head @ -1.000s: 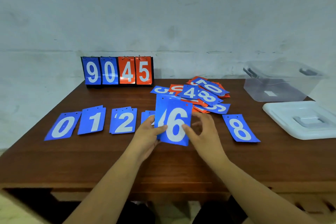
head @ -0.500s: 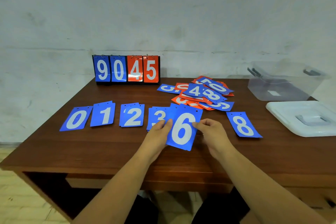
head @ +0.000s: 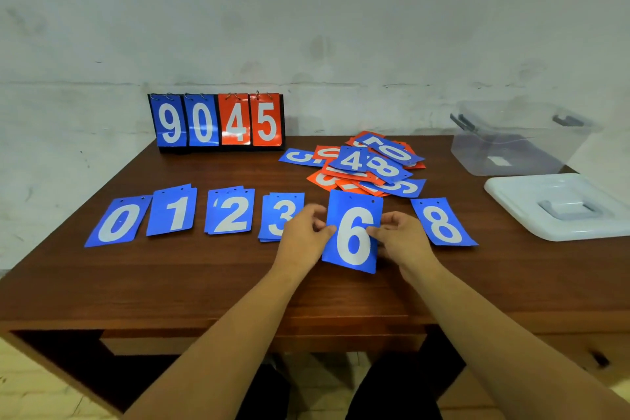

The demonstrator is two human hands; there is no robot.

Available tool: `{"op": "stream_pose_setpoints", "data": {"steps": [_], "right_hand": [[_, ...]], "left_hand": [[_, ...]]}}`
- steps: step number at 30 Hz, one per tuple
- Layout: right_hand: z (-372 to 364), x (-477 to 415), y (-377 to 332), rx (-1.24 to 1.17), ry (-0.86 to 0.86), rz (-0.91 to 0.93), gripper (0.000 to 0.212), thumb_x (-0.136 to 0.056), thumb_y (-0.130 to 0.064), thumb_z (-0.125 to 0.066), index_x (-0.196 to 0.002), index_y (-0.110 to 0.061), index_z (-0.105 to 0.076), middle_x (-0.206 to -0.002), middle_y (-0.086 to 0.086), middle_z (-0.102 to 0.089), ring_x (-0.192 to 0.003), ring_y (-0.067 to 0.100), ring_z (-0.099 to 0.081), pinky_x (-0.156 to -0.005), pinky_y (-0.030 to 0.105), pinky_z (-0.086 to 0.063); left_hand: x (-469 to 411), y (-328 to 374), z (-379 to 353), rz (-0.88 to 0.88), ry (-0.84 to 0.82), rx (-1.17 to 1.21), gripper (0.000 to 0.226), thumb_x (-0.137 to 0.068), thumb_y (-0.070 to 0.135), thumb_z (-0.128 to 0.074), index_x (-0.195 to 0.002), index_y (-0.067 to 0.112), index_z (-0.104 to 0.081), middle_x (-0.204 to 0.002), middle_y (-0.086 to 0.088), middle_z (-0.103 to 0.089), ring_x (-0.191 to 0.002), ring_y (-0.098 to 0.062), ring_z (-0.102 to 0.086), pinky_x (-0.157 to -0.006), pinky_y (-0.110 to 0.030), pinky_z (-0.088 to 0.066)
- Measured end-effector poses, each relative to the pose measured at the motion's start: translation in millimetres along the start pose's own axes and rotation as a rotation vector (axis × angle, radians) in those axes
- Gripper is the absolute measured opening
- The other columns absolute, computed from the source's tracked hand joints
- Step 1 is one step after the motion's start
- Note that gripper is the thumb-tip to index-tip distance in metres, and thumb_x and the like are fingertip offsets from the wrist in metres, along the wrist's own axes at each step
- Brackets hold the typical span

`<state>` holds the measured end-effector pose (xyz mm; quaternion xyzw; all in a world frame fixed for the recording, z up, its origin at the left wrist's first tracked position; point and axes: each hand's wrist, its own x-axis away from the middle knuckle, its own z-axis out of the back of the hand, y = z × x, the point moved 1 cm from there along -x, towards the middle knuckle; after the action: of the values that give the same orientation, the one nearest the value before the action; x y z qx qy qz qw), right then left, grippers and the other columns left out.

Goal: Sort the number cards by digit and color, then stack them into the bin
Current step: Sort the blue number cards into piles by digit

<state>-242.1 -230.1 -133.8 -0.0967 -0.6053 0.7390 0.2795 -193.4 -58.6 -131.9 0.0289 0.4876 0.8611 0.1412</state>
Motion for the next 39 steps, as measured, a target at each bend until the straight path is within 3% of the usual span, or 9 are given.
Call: {"op": "stream_pose_setpoints", "data": {"steps": [3, 7, 12, 15, 18, 25, 32, 35, 39], "right_hand": [[2, -14, -3, 0.084, 0.082, 0.044, 0.016, -0.087, -0.018, -0.072, -0.094, -0.019, -0.057, -0.091, -0.004, -0.062, -0.092, 0.016, -0.063, -0.080, 0.042, -0.059], [9, -25, 2, 0.170, 0.146, 0.083, 0.018, -0.088, -0.018, -0.071, -0.094, -0.017, -0.054, -0.084, -0.005, -0.057, -0.085, 0.014, -0.059, -0.080, 0.039, -0.057], [16, -28, 14, 0.206, 0.161, 0.091, 0.028, -0.087, -0.022, -0.072, -0.106, -0.017, -0.052, -0.092, -0.004, -0.059, -0.090, 0.014, -0.058, -0.076, 0.031, -0.054], [24, -28, 14, 0.230, 0.182, 0.129, 0.026, -0.087, -0.024, -0.071, -0.104, -0.018, -0.052, -0.096, -0.002, -0.062, -0.090, 0.014, -0.060, -0.075, 0.029, -0.053], [37, -31, 13, 0.254, 0.199, 0.168, 0.021, -0.089, -0.028, -0.069, -0.100, -0.018, -0.055, -0.094, -0.003, -0.061, -0.088, 0.012, -0.059, -0.072, 0.026, -0.050], [81, -47, 24, 0.226, 0.228, 0.099, 0.016, -0.090, -0.025, -0.068, -0.091, -0.012, -0.059, -0.085, 0.000, -0.059, -0.075, 0.014, -0.057, -0.071, 0.032, -0.050], [124, -52, 24, 0.391, 0.329, 0.107, 0.029, -0.091, -0.022, -0.066, -0.100, 0.006, -0.064, -0.103, 0.018, -0.067, -0.096, 0.028, -0.063, -0.087, 0.041, -0.052], [122, -49, 21, 0.464, 0.314, 0.153, 0.026, -0.092, -0.022, -0.064, -0.103, 0.001, -0.066, -0.104, 0.014, -0.069, -0.086, 0.018, -0.058, -0.077, 0.030, -0.045], [94, -49, 18, 0.515, 0.262, 0.202, 0.032, -0.092, -0.028, -0.065, -0.117, -0.008, -0.064, -0.111, 0.005, -0.068, -0.097, 0.016, -0.062, -0.077, 0.022, -0.042]], "left_hand": [[-22, 4, -5, -0.035, 0.045, -0.137, 0.037, -0.095, 0.019, -0.062, -0.129, 0.023, -0.051, -0.099, -0.002, -0.066, -0.081, -0.008, -0.059, -0.059, -0.011, -0.040], [-46, 0, -14, -0.042, -0.038, -0.464, 0.029, -0.099, 0.015, -0.054, -0.127, 0.017, -0.061, -0.127, -0.008, -0.059, -0.113, -0.021, -0.057, -0.086, -0.025, -0.049], [-46, -5, -20, -0.193, 0.007, -0.873, 0.026, -0.095, 0.020, -0.060, -0.121, 0.017, -0.065, -0.132, -0.006, -0.046, -0.124, -0.023, -0.040, -0.103, -0.033, -0.042], [-41, -6, -25, -0.377, 0.048, -0.763, 0.035, -0.095, 0.021, -0.058, -0.130, 0.020, -0.058, -0.136, 0.000, -0.046, -0.126, -0.018, -0.040, -0.103, -0.031, -0.037], [-35, -5, -33, -0.460, -0.112, -0.627, 0.043, -0.097, 0.034, -0.053, -0.139, 0.024, -0.051, -0.141, 0.003, -0.048, -0.130, -0.016, -0.042, -0.106, -0.034, -0.036], [-35, -4, -44, -0.353, -0.272, -0.597, 0.034, -0.097, 0.017, -0.052, -0.130, 0.023, -0.057, -0.138, 0.005, -0.051, -0.131, -0.015, -0.042, -0.109, -0.033, -0.036], [-35, -8, -47, -0.306, -0.278, -0.530, 0.046, -0.095, 0.003, -0.048, -0.136, 0.023, -0.052, -0.143, 0.005, -0.045, -0.135, -0.014, -0.038, -0.109, -0.030, -0.034], [-34, -6, -49, -0.313, -0.264, -0.547, 0.050, -0.093, 0.000, -0.049, -0.138, 0.021, -0.051, -0.144, 0.004, -0.045, -0.136, -0.015, -0.037, -0.111, -0.033, -0.034], [-32, -6, -49, -0.317, -0.222, -0.556, 0.047, -0.093, 0.000, -0.049, -0.135, 0.019, -0.053, -0.143, 0.003, -0.048, -0.136, -0.015, -0.039, -0.112, -0.034, -0.034]]}}
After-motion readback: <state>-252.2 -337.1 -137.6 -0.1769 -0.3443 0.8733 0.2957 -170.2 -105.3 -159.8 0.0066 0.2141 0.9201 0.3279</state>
